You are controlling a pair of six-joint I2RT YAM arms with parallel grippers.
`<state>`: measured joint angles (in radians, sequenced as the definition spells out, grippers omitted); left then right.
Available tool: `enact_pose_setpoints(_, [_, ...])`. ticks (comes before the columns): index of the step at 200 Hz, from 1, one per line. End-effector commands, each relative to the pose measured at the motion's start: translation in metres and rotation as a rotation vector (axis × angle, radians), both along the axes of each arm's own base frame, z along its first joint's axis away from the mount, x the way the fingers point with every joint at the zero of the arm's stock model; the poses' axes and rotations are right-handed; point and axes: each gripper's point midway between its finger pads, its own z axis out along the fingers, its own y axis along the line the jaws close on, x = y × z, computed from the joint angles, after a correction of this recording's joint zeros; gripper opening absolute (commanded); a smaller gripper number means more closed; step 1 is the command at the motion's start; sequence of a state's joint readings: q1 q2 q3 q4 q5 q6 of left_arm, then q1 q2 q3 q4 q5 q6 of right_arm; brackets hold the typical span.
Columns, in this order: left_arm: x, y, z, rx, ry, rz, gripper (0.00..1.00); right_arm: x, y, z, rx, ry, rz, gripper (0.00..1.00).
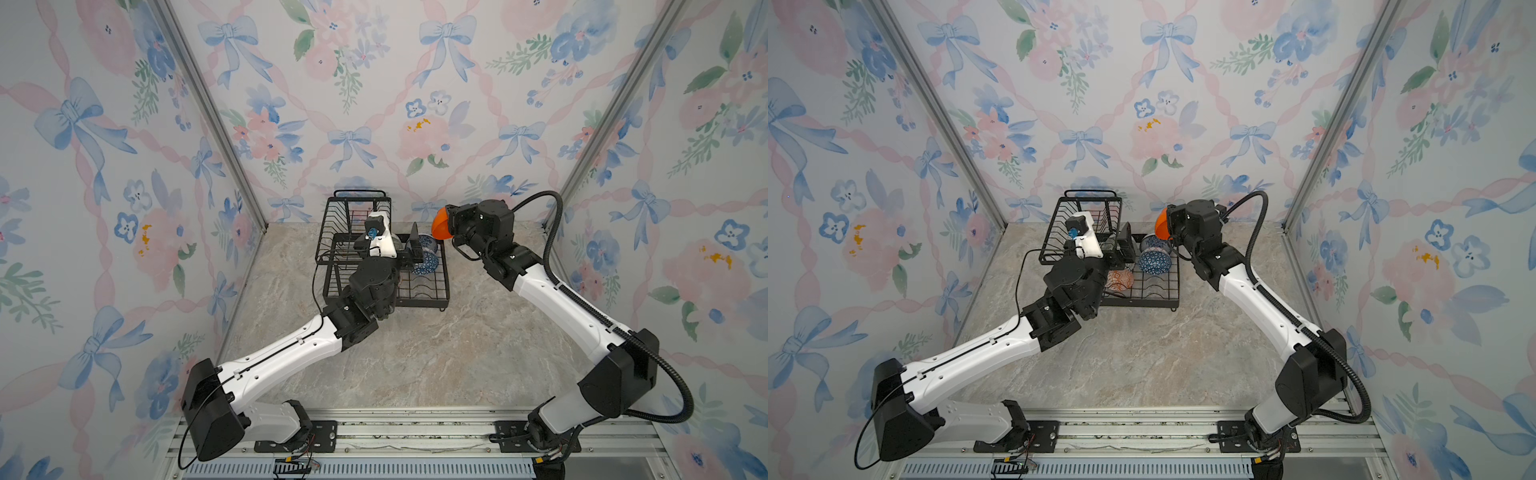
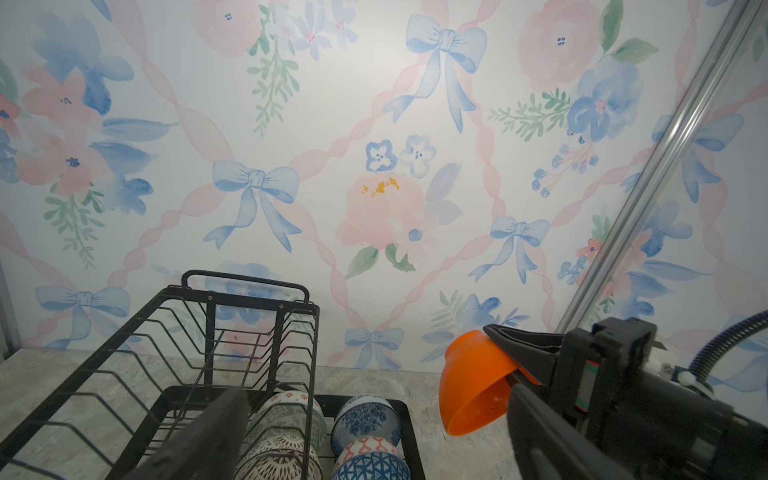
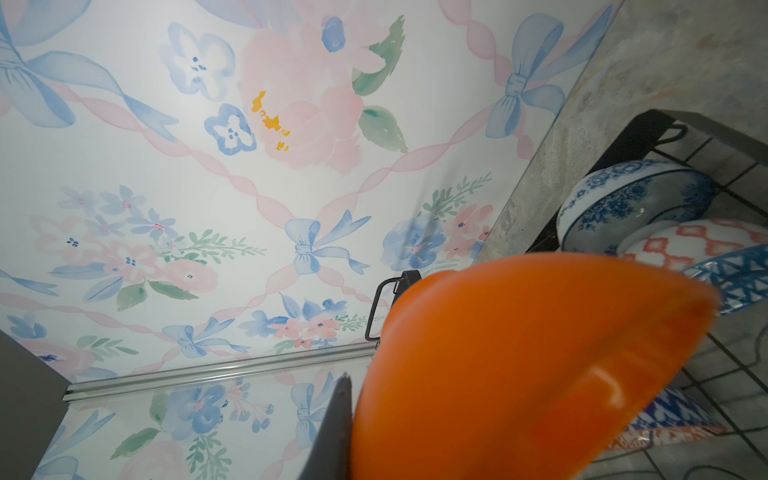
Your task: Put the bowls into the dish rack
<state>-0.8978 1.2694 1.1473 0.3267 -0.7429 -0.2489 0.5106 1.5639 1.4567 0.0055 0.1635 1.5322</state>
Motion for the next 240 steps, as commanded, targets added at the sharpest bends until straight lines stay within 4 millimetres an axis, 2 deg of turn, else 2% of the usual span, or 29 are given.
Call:
enact_pose_setpoints(1, [-0.001,0.006,-0.021,0.009,0.153,-0.080,0.98,-0.002,0.006,0.005,-0.011,-0.052,0.028,0.00])
enact_pose_setpoints(25, [-0.002,0.007,-0.021,-0.004,0.214,-0.186,0.98,-0.010,0.010,-0.004,-0.060,-0.050,0.042,0.00])
enact_pose_setpoints(45, [-0.002,0.007,-0.020,0.007,0.219,-0.250,0.98,-0.019,0.019,-0.020,-0.091,-0.019,0.059,0.00])
enact_pose_setpoints(62, [0.003,0.005,-0.025,0.040,0.256,-0.309,0.98,-0.027,0.029,-0.037,-0.100,0.012,0.067,0.00])
enact_pose_setpoints(93, [0.004,-0.005,-0.037,0.124,0.318,-0.425,0.98,-0.039,0.043,-0.053,-0.163,0.029,0.066,0.00])
enact_pose_setpoints(120, [-0.003,0.002,-0.038,0.140,0.332,-0.462,0.98,-0.039,0.050,-0.068,-0.182,0.023,0.068,0.00])
enact_pose_setpoints(157, [-0.011,0.016,-0.058,0.208,0.336,-0.432,0.98,-0.036,0.055,-0.093,-0.175,0.022,0.056,0.00])
enact_pose_setpoints(193, [-0.013,0.019,-0.065,0.241,0.336,-0.427,0.98,-0.033,0.061,-0.104,-0.272,-0.007,0.084,0.00])
enact_pose_setpoints(220, [-0.011,0.020,-0.058,0.243,0.321,-0.421,0.98,-0.029,0.065,-0.120,-0.265,0.008,0.091,0.00])
enact_pose_setpoints(231, [-0.010,0.018,-0.059,0.231,0.328,-0.424,0.98,-0.029,0.066,-0.117,-0.269,0.001,0.096,0.00])
enact_pose_setpoints(233, [-0.010,0.017,-0.060,0.230,0.330,-0.427,0.98,-0.027,0.068,-0.127,-0.283,0.014,0.099,0.00])
enact_pose_setpoints(240, [-0.009,0.015,-0.062,0.233,0.337,-0.434,0.98,-0.025,0.070,-0.133,-0.291,0.021,0.103,0.00])
